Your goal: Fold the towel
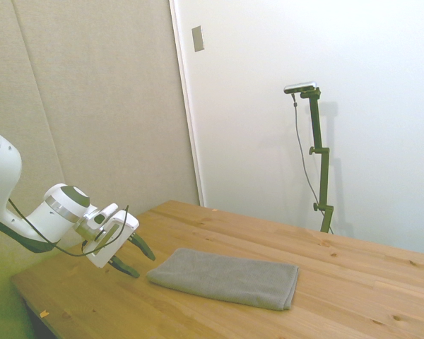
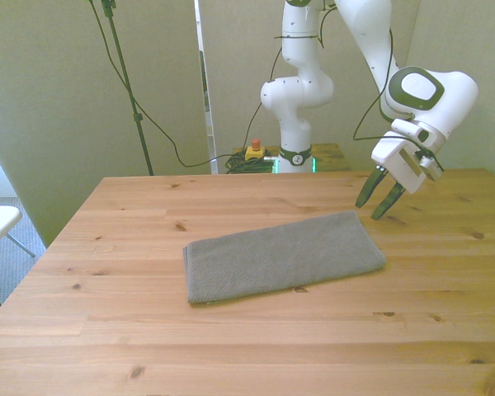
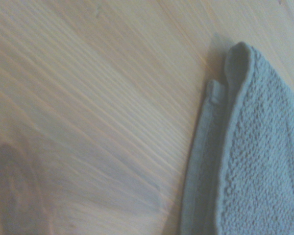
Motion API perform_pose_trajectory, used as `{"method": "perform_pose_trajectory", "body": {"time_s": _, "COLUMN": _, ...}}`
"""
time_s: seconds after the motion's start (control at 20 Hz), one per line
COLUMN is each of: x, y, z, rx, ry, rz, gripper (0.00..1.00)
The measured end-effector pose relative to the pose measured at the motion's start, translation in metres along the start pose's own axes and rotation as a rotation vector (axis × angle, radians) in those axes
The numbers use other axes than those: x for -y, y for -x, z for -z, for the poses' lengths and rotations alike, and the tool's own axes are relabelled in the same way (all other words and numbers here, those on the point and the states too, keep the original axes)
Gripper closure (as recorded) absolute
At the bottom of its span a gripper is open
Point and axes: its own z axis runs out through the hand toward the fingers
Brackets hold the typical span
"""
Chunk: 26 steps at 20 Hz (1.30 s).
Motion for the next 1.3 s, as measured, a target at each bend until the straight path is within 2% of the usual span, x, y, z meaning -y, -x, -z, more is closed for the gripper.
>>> {"method": "perform_pose_trajectory", "body": {"time_s": 0.45, "x": -0.038, "y": -0.03, "z": -0.043, "rx": 0.066, "ry": 0.031, "rz": -0.105, "gripper": 0.0}}
{"method": "perform_pose_trajectory", "body": {"time_s": 0.5, "x": -0.04, "y": -0.031, "z": -0.046, "rx": 0.068, "ry": 0.03, "rz": -0.111, "gripper": 1.0}}
{"method": "perform_pose_trajectory", "body": {"time_s": 1.3, "x": -0.039, "y": -0.032, "z": -0.054, "rx": 0.083, "ry": 0.016, "rz": -0.108, "gripper": 1.0}}
